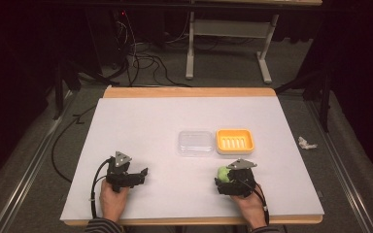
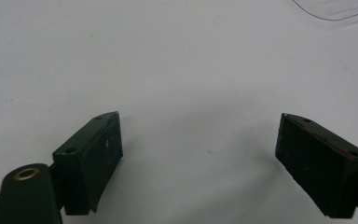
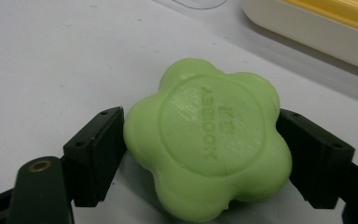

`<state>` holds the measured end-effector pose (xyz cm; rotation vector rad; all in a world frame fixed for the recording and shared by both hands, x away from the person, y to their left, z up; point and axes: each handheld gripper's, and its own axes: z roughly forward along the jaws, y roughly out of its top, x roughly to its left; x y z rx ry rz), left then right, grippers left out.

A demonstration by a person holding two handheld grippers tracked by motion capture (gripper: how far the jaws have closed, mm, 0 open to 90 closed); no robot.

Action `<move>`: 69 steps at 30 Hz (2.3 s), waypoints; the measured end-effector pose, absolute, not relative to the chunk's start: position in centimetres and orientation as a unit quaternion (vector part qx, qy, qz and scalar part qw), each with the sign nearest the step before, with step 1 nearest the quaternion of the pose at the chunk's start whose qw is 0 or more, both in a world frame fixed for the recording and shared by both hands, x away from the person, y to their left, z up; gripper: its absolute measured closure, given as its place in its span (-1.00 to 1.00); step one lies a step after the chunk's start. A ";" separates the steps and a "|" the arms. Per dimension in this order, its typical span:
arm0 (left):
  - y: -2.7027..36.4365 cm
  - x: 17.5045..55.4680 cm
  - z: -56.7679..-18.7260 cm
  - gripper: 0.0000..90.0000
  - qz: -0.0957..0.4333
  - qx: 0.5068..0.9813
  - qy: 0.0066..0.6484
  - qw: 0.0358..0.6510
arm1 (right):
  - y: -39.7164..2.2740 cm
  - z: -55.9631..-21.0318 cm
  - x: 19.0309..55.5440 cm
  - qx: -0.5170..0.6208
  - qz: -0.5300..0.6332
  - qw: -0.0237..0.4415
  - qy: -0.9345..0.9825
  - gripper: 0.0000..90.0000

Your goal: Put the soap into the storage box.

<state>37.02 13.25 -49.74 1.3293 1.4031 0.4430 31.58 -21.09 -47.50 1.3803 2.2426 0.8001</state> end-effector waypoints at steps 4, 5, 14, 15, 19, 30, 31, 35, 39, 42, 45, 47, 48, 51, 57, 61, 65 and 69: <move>13.3 37.0 -49.7 -0.66 0.187 0.561 0.592 0.547 | -21.1 -47.4 31.7 0.490 0.284 0.189 0.802 -0.51; 13.3 37.0 -49.7 -0.66 0.187 0.561 0.592 0.547 | -21.1 -47.4 31.7 0.489 0.283 0.189 0.803 -0.51; 13.3 37.0 -49.7 -0.66 0.184 0.554 0.595 0.553 | -21.3 -47.2 31.8 0.491 0.281 0.185 0.804 -0.41; 13.3 37.0 -49.7 -0.66 0.184 0.554 0.595 0.553 | -21.3 -47.2 31.8 0.491 0.281 0.185 0.804 -0.41; 13.3 37.0 -49.7 -0.66 0.182 0.553 0.595 0.554 | -21.3 -47.1 31.9 0.490 0.276 0.181 0.807 -0.41; 13.3 37.0 -49.7 -0.66 0.182 0.555 0.595 0.553 | -21.8 -47.1 31.8 0.477 0.289 0.171 0.812 -0.41; 13.3 37.0 -49.7 -0.66 0.182 0.555 0.595 0.553 | -21.8 -47.1 31.8 0.477 0.289 0.171 0.812 -0.41; 13.3 37.0 -49.7 -0.66 0.183 0.553 0.595 0.554 | -22.0 -46.9 31.7 0.472 0.296 0.169 0.813 -0.41; 13.3 37.0 -49.7 -0.66 0.183 0.557 0.593 0.552 | -22.3 -46.6 31.5 0.470 0.306 0.169 0.811 -0.41; 13.3 37.0 -49.7 -0.66 0.183 0.557 0.593 0.551 | -22.6 -46.4 31.5 0.476 0.312 0.167 0.805 -0.41; 13.3 37.0 -49.7 -0.66 0.183 0.554 0.594 0.553 | -22.8 -46.3 31.5 0.475 0.315 0.168 0.804 -0.41; 13.3 37.0 -49.7 -0.66 0.182 0.556 0.594 0.552 | -22.9 -46.2 31.3 0.470 0.320 0.171 0.805 -0.41; 13.3 37.0 -49.7 -0.66 0.183 0.556 0.594 0.552 | -22.9 -46.2 31.2 0.465 0.323 0.174 0.806 -0.41; 13.3 37.0 -49.7 -0.66 0.184 0.558 0.593 0.551 | -23.0 -46.1 31.1 0.465 0.323 0.176 0.805 -0.41; 13.3 37.0 -49.7 -0.66 0.185 0.559 0.593 0.550 | -23.4 -46.0 31.1 0.467 0.328 0.179 0.802 -0.41; 13.3 37.0 -49.7 -0.66 0.185 0.561 0.592 0.548 | -23.8 -45.6 30.9 0.472 0.340 0.179 0.793 -0.41; 13.3 37.0 -49.7 -0.66 0.186 0.561 0.592 0.548 | -24.6 -45.3 30.9 0.478 0.349 0.179 0.786 -0.41; 13.3 37.0 -49.7 -0.66 0.185 0.559 0.593 0.549 | -25.1 -45.1 30.9 0.484 0.349 0.179 0.782 -0.41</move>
